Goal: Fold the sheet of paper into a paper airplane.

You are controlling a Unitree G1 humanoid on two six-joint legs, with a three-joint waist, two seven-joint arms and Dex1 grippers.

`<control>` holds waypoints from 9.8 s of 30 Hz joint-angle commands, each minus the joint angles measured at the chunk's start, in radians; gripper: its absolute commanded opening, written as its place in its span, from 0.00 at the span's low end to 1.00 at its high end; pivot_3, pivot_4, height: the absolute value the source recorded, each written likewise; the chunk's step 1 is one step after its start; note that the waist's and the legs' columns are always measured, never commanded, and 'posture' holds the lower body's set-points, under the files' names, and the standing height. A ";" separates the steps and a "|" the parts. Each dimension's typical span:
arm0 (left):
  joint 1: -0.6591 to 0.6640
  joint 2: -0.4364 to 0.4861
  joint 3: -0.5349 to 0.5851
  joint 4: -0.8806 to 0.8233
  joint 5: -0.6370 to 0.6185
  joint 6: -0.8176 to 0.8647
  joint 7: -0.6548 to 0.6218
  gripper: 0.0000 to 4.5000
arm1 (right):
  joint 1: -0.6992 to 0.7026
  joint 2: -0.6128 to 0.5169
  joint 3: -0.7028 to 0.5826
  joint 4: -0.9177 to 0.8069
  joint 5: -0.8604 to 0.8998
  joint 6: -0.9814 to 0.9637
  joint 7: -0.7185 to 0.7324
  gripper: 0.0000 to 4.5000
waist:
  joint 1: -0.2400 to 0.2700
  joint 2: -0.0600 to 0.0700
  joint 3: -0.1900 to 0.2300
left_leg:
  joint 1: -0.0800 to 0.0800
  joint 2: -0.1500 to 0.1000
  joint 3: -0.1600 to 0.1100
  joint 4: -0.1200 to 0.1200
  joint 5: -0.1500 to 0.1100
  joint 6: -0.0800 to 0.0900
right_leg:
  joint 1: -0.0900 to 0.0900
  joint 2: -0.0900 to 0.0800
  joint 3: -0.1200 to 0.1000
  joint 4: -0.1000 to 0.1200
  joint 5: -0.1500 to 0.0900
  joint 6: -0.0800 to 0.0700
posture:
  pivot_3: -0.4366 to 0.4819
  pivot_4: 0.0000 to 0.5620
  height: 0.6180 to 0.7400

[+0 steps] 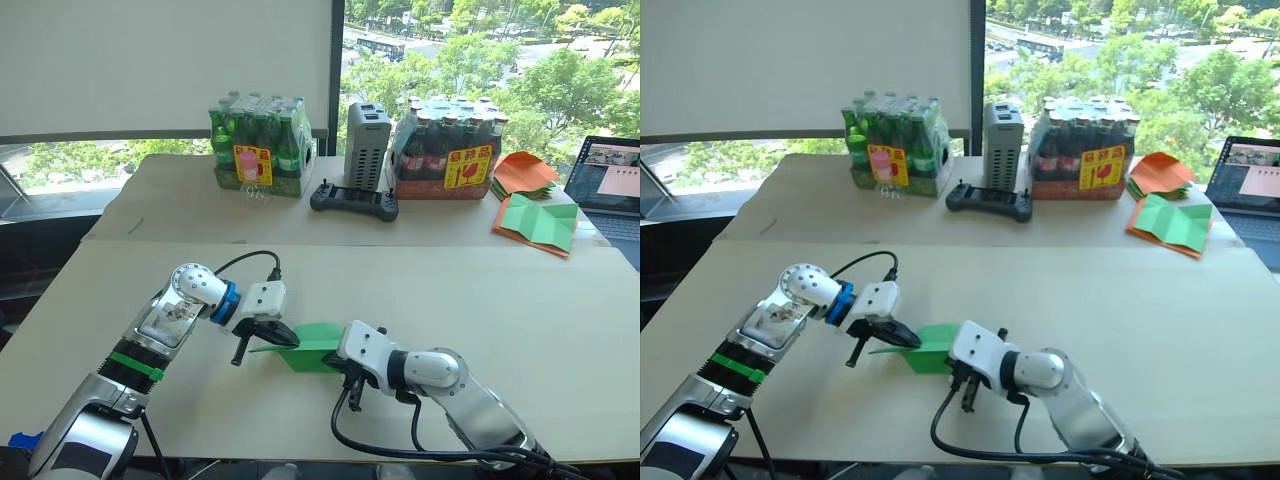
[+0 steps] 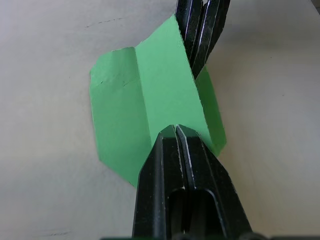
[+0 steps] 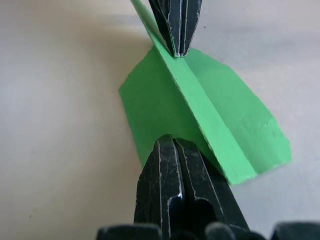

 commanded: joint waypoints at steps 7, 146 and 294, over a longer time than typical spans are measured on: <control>0.030 0.002 -0.002 -0.071 -0.002 -0.005 -0.004 0.00 | -0.009 -0.007 -0.071 -0.152 0.156 0.104 0.015 0.00 | 0.000 0.000 0.000 | -0.001 0.000 0.000 0.000 0.000 0.000 | 0.000 0.000 0.000 -0.001 0.000 0.000 | 0.48 0.27 0.47; 0.523 0.053 0.145 -0.413 -0.123 0.248 0.499 0.00 | 0.003 -0.060 -0.112 0.132 0.326 -0.257 0.094 0.00 | 0.020 0.001 0.000 | 0.007 0.001 0.001 -0.004 -0.002 0.002 | 0.007 -0.001 0.000 -0.005 0.000 0.000 | 0.48 0.27 0.47; 0.432 0.014 0.091 -0.386 -0.157 0.269 0.428 0.00 | -0.039 -0.242 -0.110 -0.057 0.371 0.109 0.135 0.00 | 0.053 0.001 0.000 | 0.009 0.000 0.001 -0.004 -0.005 0.007 | 0.015 -0.001 -0.001 -0.019 0.002 0.004 | 0.48 0.27 0.47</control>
